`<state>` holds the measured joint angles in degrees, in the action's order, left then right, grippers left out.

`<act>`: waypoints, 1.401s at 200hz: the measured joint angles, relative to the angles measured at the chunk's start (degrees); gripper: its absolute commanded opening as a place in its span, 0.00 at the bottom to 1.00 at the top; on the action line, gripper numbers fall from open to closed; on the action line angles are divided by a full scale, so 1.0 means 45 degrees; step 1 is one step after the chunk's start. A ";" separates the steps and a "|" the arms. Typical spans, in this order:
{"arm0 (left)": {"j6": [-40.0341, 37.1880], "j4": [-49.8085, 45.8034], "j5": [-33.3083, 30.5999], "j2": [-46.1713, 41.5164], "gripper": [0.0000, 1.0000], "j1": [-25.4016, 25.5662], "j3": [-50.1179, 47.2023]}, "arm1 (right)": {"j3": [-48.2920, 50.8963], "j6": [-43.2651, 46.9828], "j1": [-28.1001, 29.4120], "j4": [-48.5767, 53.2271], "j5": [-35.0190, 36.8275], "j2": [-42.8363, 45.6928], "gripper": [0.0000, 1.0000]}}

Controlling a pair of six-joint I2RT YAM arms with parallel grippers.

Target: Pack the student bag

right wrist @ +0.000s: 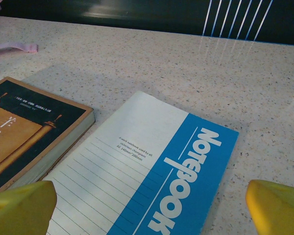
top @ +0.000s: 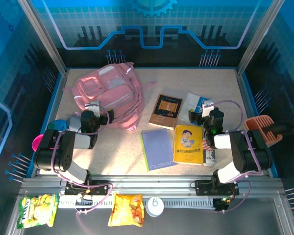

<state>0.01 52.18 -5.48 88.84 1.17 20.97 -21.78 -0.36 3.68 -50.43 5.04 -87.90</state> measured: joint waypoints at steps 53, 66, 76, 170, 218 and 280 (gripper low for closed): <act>-0.0005 0.0000 0.0000 0.0000 0.99 0.0000 0.0000 | 0.0000 0.0000 0.0000 0.0000 0.0000 0.0000 1.00; -0.0005 0.0000 0.0000 0.0000 0.99 0.0000 0.0000 | 0.0000 0.0000 0.0000 0.0000 0.0000 0.0000 1.00; -0.0010 0.0015 0.0015 0.0000 0.99 0.0000 0.0000 | 0.0000 0.0005 0.0000 0.0000 0.0000 0.0005 1.00; 0.1598 -0.5421 -0.0248 -0.4877 0.99 0.0005 0.1909 | -0.3609 -0.1666 0.0690 0.6334 -0.0185 0.3687 1.00; 0.5003 -0.9607 0.0869 -0.4911 0.99 0.0136 0.4707 | -0.7150 -0.4493 0.1549 1.0122 -0.1943 0.1394 0.98; 0.5979 -1.1832 0.2025 -0.1836 0.97 0.2205 0.7038 | -0.9248 -0.7087 0.3041 1.1574 -0.4571 -0.2375 0.89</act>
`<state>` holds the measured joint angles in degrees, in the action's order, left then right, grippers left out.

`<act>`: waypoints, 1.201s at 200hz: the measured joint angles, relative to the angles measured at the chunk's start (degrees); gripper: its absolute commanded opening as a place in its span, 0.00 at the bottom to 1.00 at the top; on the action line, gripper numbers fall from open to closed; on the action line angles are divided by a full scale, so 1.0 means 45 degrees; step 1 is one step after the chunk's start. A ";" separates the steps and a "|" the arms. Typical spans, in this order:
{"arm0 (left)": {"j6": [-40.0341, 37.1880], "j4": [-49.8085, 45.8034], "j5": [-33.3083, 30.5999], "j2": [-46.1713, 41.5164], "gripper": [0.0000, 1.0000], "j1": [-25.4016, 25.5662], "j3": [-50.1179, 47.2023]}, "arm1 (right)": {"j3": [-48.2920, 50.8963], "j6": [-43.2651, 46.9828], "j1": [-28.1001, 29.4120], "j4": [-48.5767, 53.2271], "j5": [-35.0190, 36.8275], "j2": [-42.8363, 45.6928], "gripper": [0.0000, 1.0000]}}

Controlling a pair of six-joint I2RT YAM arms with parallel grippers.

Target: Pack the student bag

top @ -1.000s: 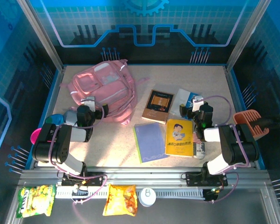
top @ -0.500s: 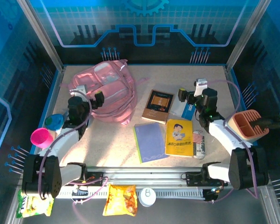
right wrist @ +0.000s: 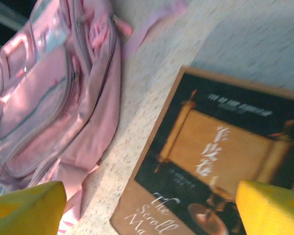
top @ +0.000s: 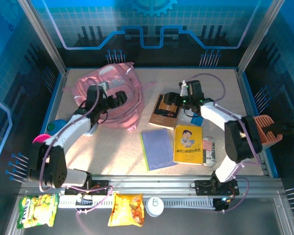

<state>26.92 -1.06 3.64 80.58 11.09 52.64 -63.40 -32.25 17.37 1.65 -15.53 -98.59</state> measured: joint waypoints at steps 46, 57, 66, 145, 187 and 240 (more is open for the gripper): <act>0.0044 -0.1399 -0.0141 0.2540 0.96 0.0432 0.2540 | -0.1617 -0.1010 0.1273 0.0500 -0.0466 -0.2118 0.86; 0.0049 -0.1719 -0.0243 0.3070 0.96 0.0432 0.3118 | -0.1846 -0.1200 0.1302 0.0563 -0.0471 -0.2545 0.86; 0.0053 -0.1953 -0.0306 0.3531 0.95 0.0432 0.3604 | -0.1972 -0.1307 0.1292 0.0661 -0.0442 -0.2895 0.86; -0.0010 -0.4381 -0.1093 0.7417 0.94 0.0432 0.7660 | -0.2579 -0.1549 0.0029 0.1632 -0.0160 -0.3648 0.86; -0.0549 -0.5406 -0.1253 0.8888 0.90 0.0607 0.9015 | -0.2691 -0.1336 -0.1195 0.1885 0.0141 -0.3643 0.85; -0.2249 -0.5702 -0.1088 0.9160 0.77 0.1501 0.9151 | -0.2773 -0.1030 -0.1195 0.1977 -0.0413 -0.3619 0.84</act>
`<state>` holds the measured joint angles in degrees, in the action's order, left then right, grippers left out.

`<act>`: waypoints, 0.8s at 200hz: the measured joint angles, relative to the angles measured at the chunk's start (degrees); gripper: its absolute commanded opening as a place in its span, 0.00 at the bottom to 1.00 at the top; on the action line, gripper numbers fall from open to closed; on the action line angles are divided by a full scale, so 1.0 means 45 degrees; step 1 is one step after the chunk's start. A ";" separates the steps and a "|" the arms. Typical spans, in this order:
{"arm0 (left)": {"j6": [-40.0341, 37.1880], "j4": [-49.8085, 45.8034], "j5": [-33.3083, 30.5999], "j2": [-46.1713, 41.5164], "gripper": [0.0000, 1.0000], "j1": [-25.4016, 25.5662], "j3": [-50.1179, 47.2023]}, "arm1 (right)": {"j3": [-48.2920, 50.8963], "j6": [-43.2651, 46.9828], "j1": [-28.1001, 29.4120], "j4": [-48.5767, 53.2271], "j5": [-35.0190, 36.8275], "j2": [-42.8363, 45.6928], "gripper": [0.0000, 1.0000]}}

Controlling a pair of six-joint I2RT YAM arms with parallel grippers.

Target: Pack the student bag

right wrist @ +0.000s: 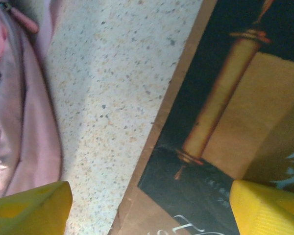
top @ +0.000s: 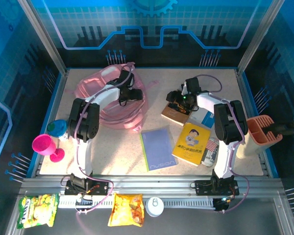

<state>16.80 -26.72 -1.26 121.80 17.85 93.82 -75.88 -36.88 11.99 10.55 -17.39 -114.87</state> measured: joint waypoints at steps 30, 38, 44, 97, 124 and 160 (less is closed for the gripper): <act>-0.0782 0.0486 0.0500 -0.0223 0.75 0.0821 -0.0840 | -0.0335 -0.0058 0.0534 -0.0019 -0.0520 -0.0010 0.80; -0.0874 0.0593 0.0617 -0.0452 0.76 0.0962 -0.1132 | -0.0525 -0.0102 0.0704 -0.0063 -0.0641 -0.0044 0.78; -0.0967 0.0646 0.0753 -0.0709 0.77 0.1064 -0.1418 | -0.0695 -0.0131 0.0865 -0.0141 -0.0748 -0.0117 0.77; -0.0675 0.0364 0.1141 -0.3045 0.79 0.1229 -0.3206 | -0.1996 -0.0034 0.1452 -0.0155 -0.1316 -0.1331 0.67; 0.0301 0.0393 0.0758 -0.4809 0.79 0.1229 -0.4391 | -0.2584 0.0112 0.1583 0.0136 -0.1418 -0.2011 0.62; 0.1938 0.0466 0.0165 -0.6844 0.78 0.1107 -0.6392 | -0.3235 0.0345 0.1749 0.0690 -0.1729 -0.2633 0.56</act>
<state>25.52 -24.62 -0.51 91.00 22.83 65.06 -90.43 -35.33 19.86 13.65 -25.17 -126.72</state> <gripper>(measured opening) 0.790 0.585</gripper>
